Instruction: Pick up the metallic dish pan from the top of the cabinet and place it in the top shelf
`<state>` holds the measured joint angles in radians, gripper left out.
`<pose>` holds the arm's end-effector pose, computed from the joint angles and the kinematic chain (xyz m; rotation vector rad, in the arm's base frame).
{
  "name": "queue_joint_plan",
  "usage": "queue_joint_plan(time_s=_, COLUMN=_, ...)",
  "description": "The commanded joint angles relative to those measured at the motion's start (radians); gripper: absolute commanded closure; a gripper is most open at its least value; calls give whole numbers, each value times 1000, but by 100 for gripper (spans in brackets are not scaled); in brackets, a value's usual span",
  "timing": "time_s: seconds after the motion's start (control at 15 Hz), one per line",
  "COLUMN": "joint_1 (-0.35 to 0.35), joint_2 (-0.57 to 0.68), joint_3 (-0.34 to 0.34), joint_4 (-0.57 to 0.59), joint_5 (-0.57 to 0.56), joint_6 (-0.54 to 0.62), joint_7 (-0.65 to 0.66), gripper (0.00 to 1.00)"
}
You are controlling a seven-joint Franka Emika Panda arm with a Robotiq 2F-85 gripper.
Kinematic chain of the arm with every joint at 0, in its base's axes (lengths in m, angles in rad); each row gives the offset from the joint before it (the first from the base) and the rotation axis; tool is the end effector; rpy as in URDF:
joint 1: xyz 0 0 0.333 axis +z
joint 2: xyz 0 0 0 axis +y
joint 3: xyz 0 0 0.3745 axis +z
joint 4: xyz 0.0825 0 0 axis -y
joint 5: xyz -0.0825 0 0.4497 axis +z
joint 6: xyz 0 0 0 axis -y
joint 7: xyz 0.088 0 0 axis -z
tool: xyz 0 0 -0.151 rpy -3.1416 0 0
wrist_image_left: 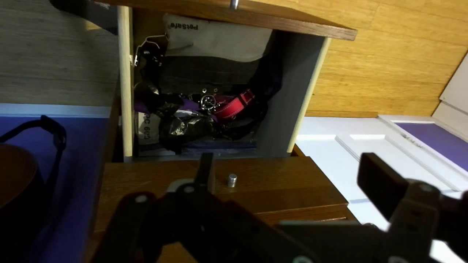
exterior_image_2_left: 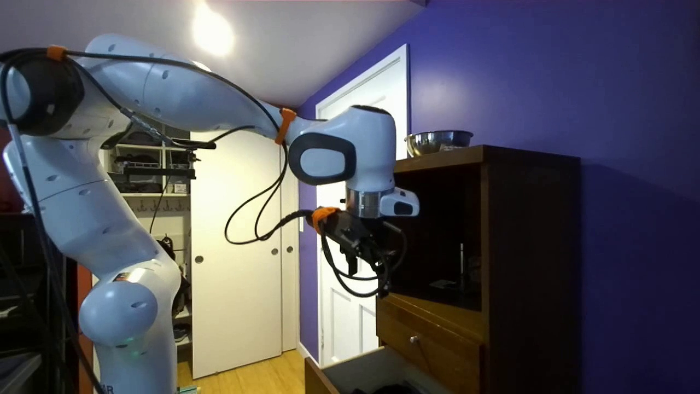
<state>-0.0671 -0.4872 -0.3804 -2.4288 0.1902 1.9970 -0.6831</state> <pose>0.4098 -0.1798 0.4603 -2.8258 -0.2791 -0.2821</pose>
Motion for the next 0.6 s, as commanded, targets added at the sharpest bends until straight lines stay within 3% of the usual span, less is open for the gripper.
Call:
queue_joint_plan(time_s=0.0, joint_1=-44, joint_2=-4, joint_3=11, joint_4=144, joint_5=-1, joint_6=-200, joint_7=61, gripper=0)
queue_joint_plan(time_s=0.27, joint_1=-49, joint_2=23, joint_3=11, joint_4=348, joint_5=40, joint_6=-415, joint_7=167, gripper=0)
queue_joint_plan(time_s=0.53, joint_1=-40, joint_2=63, joint_3=34, joint_4=522, joint_5=120, joint_6=-467, joint_7=331, gripper=0)
